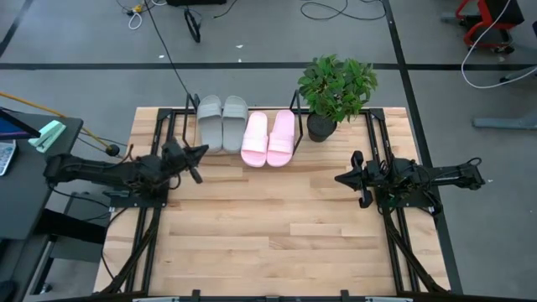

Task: Pick and place slides into the shelf
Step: Return to Home Position

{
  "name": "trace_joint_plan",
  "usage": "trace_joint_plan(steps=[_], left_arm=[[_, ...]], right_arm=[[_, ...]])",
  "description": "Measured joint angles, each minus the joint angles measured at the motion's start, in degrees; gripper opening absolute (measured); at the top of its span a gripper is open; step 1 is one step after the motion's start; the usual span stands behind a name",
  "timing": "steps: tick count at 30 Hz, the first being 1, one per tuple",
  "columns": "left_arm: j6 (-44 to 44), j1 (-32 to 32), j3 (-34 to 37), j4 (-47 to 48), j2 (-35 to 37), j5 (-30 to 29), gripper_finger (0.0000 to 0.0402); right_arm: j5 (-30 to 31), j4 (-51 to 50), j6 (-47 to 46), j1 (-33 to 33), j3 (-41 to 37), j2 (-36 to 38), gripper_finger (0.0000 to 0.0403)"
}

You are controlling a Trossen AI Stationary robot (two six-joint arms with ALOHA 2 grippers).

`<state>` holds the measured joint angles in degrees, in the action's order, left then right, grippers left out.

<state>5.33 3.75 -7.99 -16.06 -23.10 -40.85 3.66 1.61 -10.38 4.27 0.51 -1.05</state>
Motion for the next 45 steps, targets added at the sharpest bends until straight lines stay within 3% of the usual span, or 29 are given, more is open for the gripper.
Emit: trace_joint_plan(steps=[6,18,38,45], left_arm=[[-1.9,0.0,0.0,1.3,4.2,2.8,0.0007],[-4.9,-0.2,0.0,3.4,6.2,2.8,0.0011],[-6.4,-0.2,0.0,13.2,23.1,6.2,0.001],[-4.5,-0.2,2.9,8.8,22.9,9.9,0.0005]], right_arm=[[0.5,0.1,0.0,0.0,0.0,0.0,0.0008],[0.5,0.1,-1.9,0.0,0.0,0.0,0.0008],[0.6,0.1,-2.1,0.0,0.0,0.0,0.0005],[1.1,0.2,-2.0,0.0,0.0,0.0,0.0004]])
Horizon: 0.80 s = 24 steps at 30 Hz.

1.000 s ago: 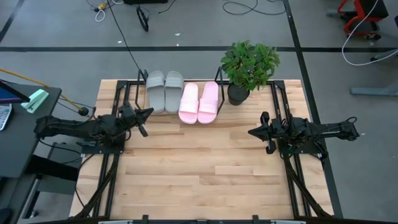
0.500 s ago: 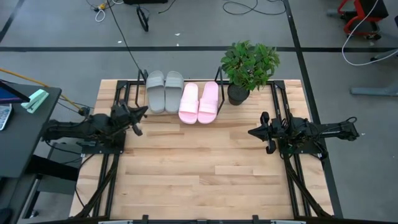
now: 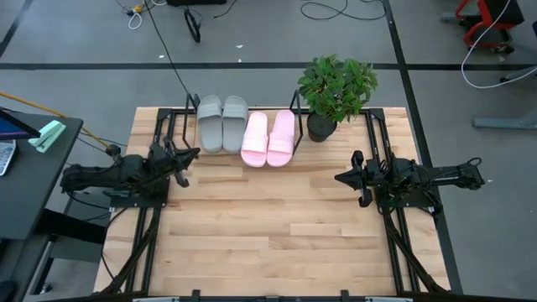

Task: Pick and place slides into the shelf
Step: Return to Home Position

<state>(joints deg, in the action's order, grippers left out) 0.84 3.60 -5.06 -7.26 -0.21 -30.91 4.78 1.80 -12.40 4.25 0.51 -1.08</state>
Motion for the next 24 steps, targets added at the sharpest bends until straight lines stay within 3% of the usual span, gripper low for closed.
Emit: trace_joint_plan(steps=[3,10,20,24], left_arm=[[0.0,0.0,3.9,-6.4,-0.1,0.4,0.001],[-1.3,0.0,4.5,-7.9,-0.1,3.4,0.0006],[0.5,-0.1,4.6,-2.6,-0.1,7.0,0.0007],[1.4,-0.1,4.6,0.7,-0.2,11.8,0.0006]], right_arm=[[0.0,0.0,0.0,0.0,0.0,0.0,0.0003],[0.0,0.0,-0.9,0.0,0.0,0.0,0.0007],[-0.1,0.0,0.4,0.0,0.0,0.0,0.0014],[-0.1,0.0,0.5,0.0,0.0,0.0,0.0014]])
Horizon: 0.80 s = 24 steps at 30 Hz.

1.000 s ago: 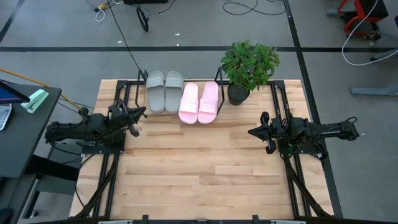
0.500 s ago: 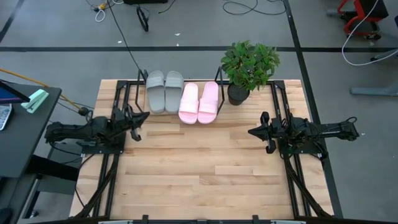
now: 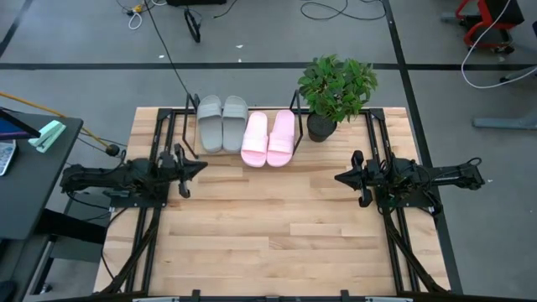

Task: Pick and place slides into the shelf
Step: Return to Home Position

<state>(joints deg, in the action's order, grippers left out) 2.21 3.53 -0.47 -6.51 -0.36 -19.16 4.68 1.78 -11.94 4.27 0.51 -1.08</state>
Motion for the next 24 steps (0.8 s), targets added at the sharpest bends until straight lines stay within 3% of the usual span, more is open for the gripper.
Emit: trace_joint_plan(steps=[8,14,24], left_arm=[[-2.8,0.0,0.0,0.8,0.0,11.2,0.0007],[1.7,-0.6,0.0,3.8,0.0,12.0,0.0007],[1.6,-2.9,0.0,4.6,0.0,11.6,0.0009]], right_arm=[[0.0,0.0,0.1,0.0,0.0,0.0,0.0011],[0.0,0.0,0.1,0.0,0.0,0.0,0.0012],[-0.1,0.0,0.1,0.0,0.0,0.0,0.0013]])
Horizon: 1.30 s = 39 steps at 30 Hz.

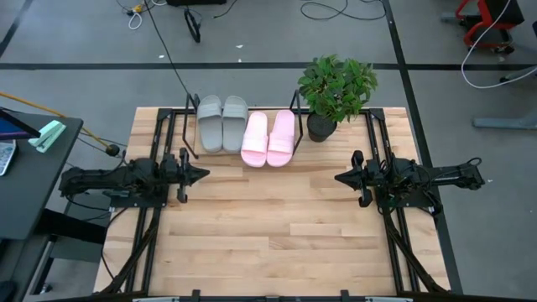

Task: Pick and place slides into the shelf
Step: Return to Home Position

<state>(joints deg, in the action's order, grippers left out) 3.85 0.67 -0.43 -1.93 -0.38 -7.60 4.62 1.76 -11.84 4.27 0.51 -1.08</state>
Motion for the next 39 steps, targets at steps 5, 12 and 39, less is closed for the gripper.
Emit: trace_joint_plan(steps=[5,12,39], left_arm=[[0.3,0.0,0.0,0.2,0.0,1.6,0.0007],[0.3,0.0,0.0,0.2,0.0,4.1,0.0012],[1.5,0.0,0.1,-0.6,0.0,4.2,0.0023]], right_arm=[[0.0,0.0,0.0,0.0,0.0,0.0,0.0015],[-0.4,-0.1,0.0,0.0,0.0,0.0,0.0013],[-0.4,-0.1,0.0,0.0,0.0,0.0,0.0014]])
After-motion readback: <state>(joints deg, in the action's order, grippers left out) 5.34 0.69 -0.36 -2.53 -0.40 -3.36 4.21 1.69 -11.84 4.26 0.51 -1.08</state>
